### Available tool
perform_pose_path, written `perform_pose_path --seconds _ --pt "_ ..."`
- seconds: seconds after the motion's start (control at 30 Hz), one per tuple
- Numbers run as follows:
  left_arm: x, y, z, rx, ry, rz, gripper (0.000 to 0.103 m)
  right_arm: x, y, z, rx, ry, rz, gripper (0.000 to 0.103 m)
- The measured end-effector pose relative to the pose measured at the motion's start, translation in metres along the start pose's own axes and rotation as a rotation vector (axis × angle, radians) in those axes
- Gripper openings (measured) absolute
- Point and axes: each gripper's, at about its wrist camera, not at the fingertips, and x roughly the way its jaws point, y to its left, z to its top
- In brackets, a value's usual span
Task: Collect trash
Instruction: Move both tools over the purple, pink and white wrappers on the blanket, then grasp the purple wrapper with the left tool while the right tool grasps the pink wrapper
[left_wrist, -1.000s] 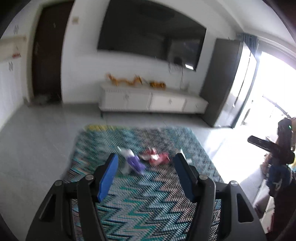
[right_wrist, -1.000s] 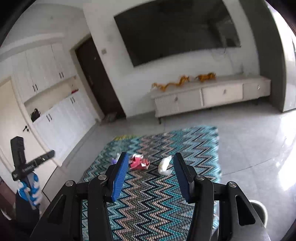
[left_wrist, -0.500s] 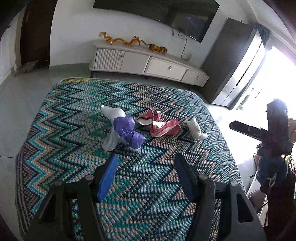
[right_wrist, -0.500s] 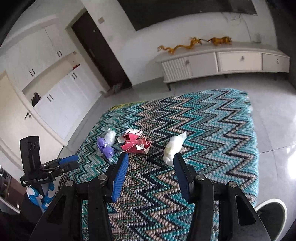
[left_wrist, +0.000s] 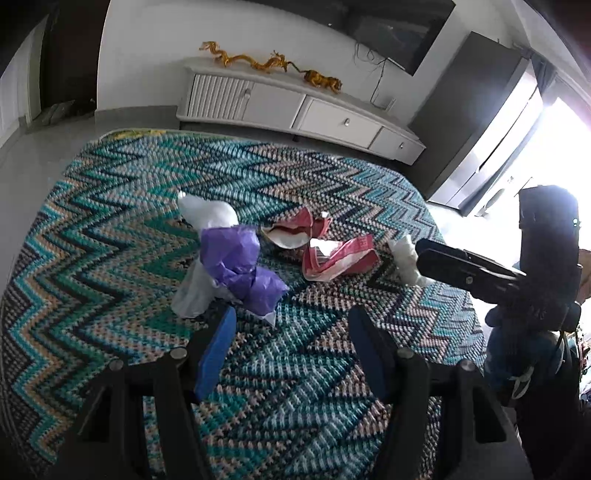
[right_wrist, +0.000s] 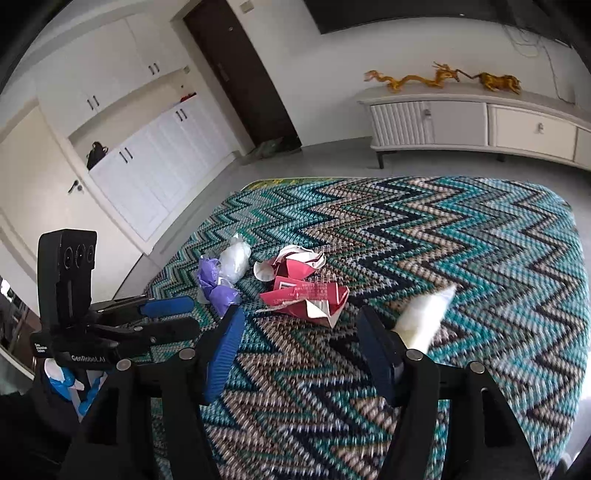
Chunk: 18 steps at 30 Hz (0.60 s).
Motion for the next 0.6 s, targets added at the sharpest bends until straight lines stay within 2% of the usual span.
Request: perform_pose_path --seconds 0.23,0.47,0.6 --pt "0.02 0.009 0.003 -0.062 0.014 0.03 0.061 0.025 0.005 0.011 -0.129 -0.006 -0.011 0.073" --pt "0.03 0.015 0.007 -0.123 0.002 0.023 0.061 0.056 0.007 0.012 -0.198 0.05 0.065 0.073" --pt "0.035 0.022 0.009 -0.165 -0.005 0.014 0.061 0.063 0.01 0.006 -0.232 0.071 0.078 0.072"
